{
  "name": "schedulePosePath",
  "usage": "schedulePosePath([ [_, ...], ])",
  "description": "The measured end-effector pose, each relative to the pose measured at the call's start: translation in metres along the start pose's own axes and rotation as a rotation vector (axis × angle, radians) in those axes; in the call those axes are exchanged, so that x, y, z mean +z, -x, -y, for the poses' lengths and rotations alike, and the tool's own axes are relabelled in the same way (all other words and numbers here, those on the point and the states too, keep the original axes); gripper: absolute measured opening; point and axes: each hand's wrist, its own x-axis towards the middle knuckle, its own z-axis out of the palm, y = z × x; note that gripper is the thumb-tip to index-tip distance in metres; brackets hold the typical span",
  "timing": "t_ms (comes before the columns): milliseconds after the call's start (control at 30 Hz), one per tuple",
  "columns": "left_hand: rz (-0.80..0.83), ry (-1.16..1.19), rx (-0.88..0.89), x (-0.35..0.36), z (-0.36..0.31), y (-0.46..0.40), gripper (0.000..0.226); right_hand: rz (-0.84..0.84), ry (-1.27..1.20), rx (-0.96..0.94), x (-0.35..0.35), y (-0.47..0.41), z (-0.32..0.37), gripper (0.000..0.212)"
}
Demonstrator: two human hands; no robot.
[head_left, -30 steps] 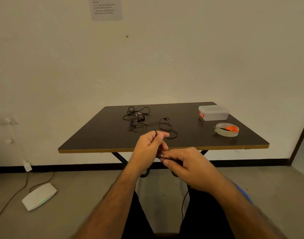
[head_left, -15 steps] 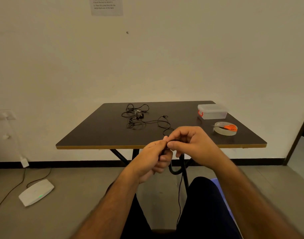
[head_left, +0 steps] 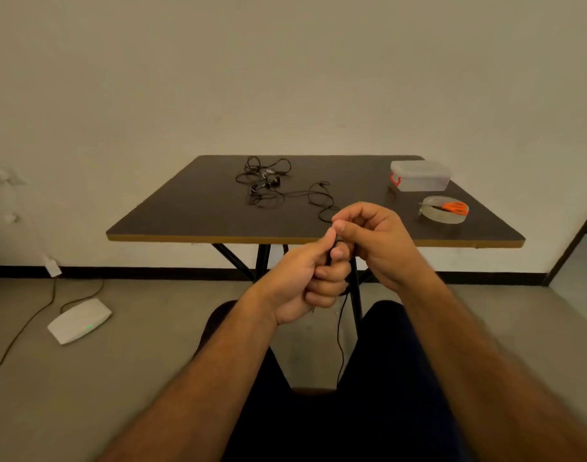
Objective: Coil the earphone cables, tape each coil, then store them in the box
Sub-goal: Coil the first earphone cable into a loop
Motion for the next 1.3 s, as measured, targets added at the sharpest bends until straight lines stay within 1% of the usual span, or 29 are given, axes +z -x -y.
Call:
schedulePosePath([
  [100, 0.039, 0.068, 0.047, -0.004, 0.002, 0.001, 0.033, -0.003, -0.028, 0.049, 0.007, 0.006, -0.013, 0.015],
  [167, 0.015, 0.107, 0.103, -0.006, 0.004, 0.001, 0.032, 0.001, -0.023, 0.096, 0.013, 0.014, -0.024, 0.02],
  [267, -0.047, 0.184, 0.209, -0.009, 0.007, 0.001, 0.032, 0.022, -0.018, 0.193, 0.024, 0.031, -0.044, 0.025],
  [400, -0.199, 0.132, 0.308, -0.009, 0.005, 0.003, 0.03, 0.059, -0.051, 0.309, 0.036, 0.055, -0.053, 0.031],
  [467, -0.292, 0.063, 0.349, -0.008, 0.004, 0.004, 0.029, 0.132, -0.004, 0.344, 0.036, 0.063, -0.052, 0.026],
  [533, -0.366, -0.019, 0.4, -0.008, 0.003, 0.005, 0.03, 0.242, 0.063, 0.379, 0.035, 0.068, -0.049, 0.017],
  [567, -0.395, -0.052, 0.427, -0.008, 0.002, 0.006, 0.03, 0.302, 0.104, 0.396, 0.033, 0.07, -0.046, 0.015],
  [667, -0.459, -0.107, 0.483, -0.01, -0.002, 0.009, 0.03, 0.45, 0.242, 0.448, 0.024, 0.072, -0.035, 0.021],
  [767, -0.51, -0.151, 0.502, -0.014, -0.004, 0.01, 0.031, 0.525, 0.318, 0.499, 0.017, 0.071, -0.023, 0.033],
  [833, -0.544, -0.19, 0.521, -0.017, -0.004, 0.01, 0.031, 0.53, 0.41, 0.467, 0.014, 0.07, -0.017, 0.031],
  [900, -0.572, -0.254, 0.52, -0.019, -0.004, 0.01, 0.031, 0.511, 0.52, 0.41, 0.012, 0.068, -0.01, 0.025],
  [1000, -0.586, -0.392, 0.447, -0.017, 0.0, 0.011, 0.031, 0.411, 0.636, 0.239, 0.013, 0.062, 0.001, 0.018],
  [1067, -0.57, -0.459, 0.37, -0.014, 0.003, 0.01, 0.032, 0.339, 0.732, 0.11, 0.015, 0.056, 0.007, 0.016],
  [1167, -0.529, -0.538, 0.272, -0.011, 0.009, 0.008, 0.034, 0.289, 0.853, -0.017, 0.015, 0.043, 0.014, 0.015],
  [1267, -0.461, -0.543, 0.209, -0.009, 0.011, 0.006, 0.038, 0.197, 0.844, -0.099, 0.01, 0.03, 0.017, 0.007],
  [1300, -0.431, -0.536, 0.18, -0.009, 0.011, 0.006, 0.039, 0.176, 0.829, -0.11, 0.008, 0.026, 0.018, 0.007],
])
